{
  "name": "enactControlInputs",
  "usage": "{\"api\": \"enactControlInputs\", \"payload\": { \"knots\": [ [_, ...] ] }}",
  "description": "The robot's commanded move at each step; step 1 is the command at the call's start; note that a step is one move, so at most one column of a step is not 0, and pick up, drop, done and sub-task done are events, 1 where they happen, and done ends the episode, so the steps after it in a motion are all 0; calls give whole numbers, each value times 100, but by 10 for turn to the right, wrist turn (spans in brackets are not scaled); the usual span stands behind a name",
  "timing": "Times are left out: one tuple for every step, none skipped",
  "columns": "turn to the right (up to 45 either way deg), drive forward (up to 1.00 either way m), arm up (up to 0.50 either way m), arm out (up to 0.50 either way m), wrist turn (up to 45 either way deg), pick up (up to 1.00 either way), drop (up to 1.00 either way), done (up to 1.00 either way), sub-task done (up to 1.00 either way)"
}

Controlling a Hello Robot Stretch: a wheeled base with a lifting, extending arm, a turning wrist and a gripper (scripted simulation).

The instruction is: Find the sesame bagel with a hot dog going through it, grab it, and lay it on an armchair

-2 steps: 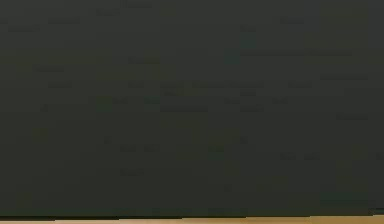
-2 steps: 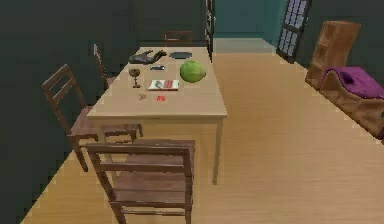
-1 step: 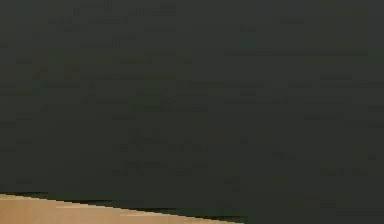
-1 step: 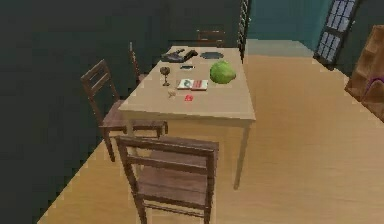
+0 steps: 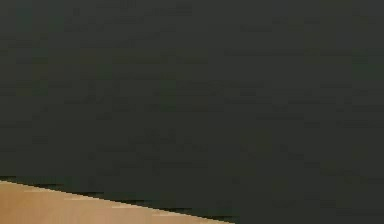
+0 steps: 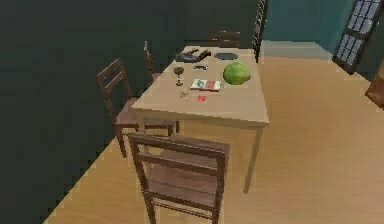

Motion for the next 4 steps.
{"api": "enactControlInputs", "payload": {
  "knots": [
    [450, 0, 0, 0, 0, 0, 0, 0, 0],
    [90, 0, 0, 0, 0, 0, 0, 0, 0],
    [0, 65, 0, 0, 0, 0, 0, 0, 0],
    [90, 0, 0, 0, 0, 0, 0, 0, 0]
  ]
}}
